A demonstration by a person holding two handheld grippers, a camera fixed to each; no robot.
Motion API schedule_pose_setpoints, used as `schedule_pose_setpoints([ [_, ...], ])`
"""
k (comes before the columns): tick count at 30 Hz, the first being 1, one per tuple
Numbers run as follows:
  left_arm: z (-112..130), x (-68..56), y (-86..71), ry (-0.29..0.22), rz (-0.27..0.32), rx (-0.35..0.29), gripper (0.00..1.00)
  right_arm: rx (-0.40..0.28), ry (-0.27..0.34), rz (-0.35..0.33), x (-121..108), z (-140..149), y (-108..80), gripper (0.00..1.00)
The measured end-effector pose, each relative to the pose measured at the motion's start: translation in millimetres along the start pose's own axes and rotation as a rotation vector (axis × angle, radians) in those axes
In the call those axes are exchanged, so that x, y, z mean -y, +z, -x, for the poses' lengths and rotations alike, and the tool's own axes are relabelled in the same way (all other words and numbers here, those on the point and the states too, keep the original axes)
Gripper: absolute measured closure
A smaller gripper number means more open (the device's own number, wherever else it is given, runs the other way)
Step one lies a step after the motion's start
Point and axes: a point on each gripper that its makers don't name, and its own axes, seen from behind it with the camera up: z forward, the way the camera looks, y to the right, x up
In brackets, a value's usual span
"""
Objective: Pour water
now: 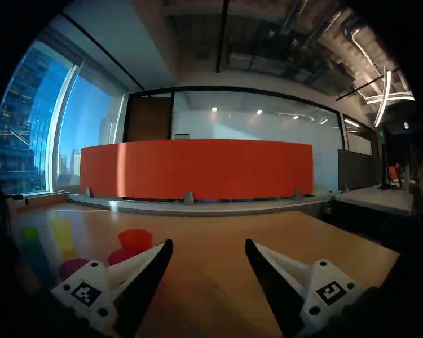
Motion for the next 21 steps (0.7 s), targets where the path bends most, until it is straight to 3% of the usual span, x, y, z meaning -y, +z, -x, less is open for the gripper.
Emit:
schedule_pose_setpoints([
  [21, 0.1, -0.5, 0.7, 0.000, 0.001, 0.000, 0.01, 0.000, 0.000, 0.000, 0.0, 1.9, -0.7, 0.01],
])
